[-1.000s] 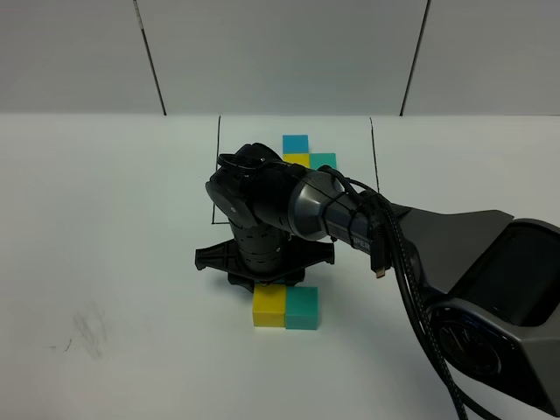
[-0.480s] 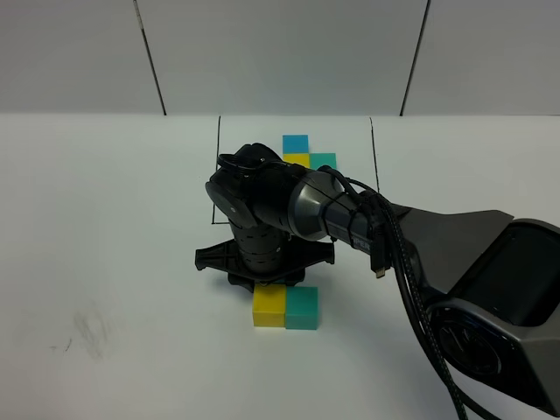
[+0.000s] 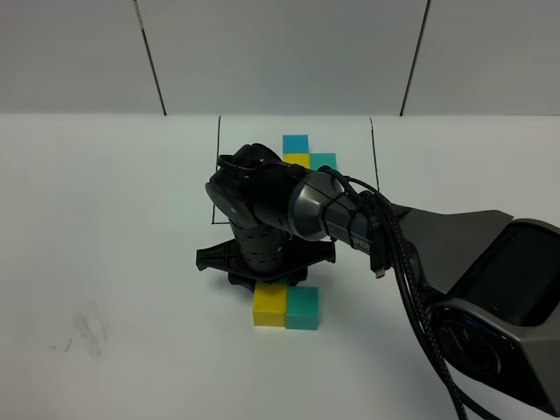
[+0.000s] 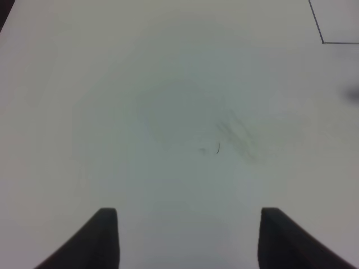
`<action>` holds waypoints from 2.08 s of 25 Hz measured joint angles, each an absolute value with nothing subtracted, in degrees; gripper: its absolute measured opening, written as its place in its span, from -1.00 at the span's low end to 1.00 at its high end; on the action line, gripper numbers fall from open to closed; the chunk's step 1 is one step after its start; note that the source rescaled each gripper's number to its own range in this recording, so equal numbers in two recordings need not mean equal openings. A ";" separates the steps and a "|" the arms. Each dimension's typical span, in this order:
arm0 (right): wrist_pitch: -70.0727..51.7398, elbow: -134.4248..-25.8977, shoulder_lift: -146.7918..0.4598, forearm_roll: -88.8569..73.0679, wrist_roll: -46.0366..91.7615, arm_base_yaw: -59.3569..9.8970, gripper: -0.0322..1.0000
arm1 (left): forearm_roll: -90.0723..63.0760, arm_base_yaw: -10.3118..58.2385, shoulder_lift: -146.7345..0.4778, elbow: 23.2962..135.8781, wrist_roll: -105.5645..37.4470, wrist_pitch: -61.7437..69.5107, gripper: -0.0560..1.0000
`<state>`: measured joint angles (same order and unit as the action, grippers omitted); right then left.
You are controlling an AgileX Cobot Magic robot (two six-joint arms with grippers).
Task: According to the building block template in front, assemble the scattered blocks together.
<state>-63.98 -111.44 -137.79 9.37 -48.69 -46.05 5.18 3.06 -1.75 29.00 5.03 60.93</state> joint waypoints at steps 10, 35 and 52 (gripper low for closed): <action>-63.93 -111.44 -137.83 9.14 -48.63 -46.05 -0.52 | 5.18 3.06 -1.75 29.00 5.03 60.93 -0.51; -69.19 -142.09 -135.60 22.75 -27.50 -39.39 0.99 | 5.18 3.06 -1.75 29.00 5.03 60.93 -0.51; -69.78 -140.28 -112.78 3.09 21.42 -5.52 1.00 | 5.18 3.06 -1.75 29.00 5.03 60.88 -0.51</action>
<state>-69.78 -140.28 -112.78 3.09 21.42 -5.52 5.18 3.06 -1.75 29.00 5.03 60.88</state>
